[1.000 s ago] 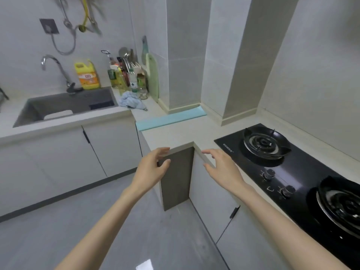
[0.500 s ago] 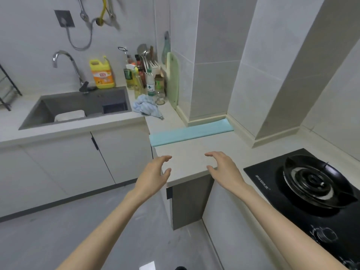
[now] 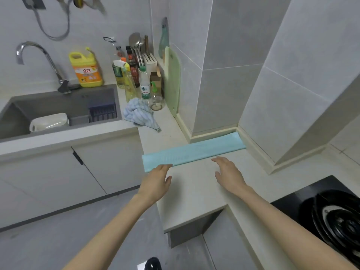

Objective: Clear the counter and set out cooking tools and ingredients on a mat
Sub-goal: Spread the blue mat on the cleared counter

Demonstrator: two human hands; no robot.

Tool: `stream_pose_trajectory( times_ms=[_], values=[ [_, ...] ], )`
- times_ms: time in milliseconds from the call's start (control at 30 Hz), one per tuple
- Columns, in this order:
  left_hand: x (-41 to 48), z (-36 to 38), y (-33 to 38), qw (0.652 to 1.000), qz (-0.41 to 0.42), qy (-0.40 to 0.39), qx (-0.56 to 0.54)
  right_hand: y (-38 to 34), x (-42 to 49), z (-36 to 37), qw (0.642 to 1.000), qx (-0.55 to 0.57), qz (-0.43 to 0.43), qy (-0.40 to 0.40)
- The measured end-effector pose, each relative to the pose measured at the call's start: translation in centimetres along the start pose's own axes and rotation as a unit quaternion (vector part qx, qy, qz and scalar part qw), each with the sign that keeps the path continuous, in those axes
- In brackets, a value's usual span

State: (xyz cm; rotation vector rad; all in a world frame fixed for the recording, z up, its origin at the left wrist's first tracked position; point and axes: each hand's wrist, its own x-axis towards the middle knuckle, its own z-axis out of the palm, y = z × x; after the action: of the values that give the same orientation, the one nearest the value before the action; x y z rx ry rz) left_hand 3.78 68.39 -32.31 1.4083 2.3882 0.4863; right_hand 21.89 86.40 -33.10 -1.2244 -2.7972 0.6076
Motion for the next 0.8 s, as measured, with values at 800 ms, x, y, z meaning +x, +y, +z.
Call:
stream_pose_trajectory(
  times_ms=[800],
  values=[
    [16.2,7.3,-4.3,0.953,0.056,-0.186,0.231,6.4,16.6,6.3,0.956,-0.281,0.011,-0.080]
  ],
)
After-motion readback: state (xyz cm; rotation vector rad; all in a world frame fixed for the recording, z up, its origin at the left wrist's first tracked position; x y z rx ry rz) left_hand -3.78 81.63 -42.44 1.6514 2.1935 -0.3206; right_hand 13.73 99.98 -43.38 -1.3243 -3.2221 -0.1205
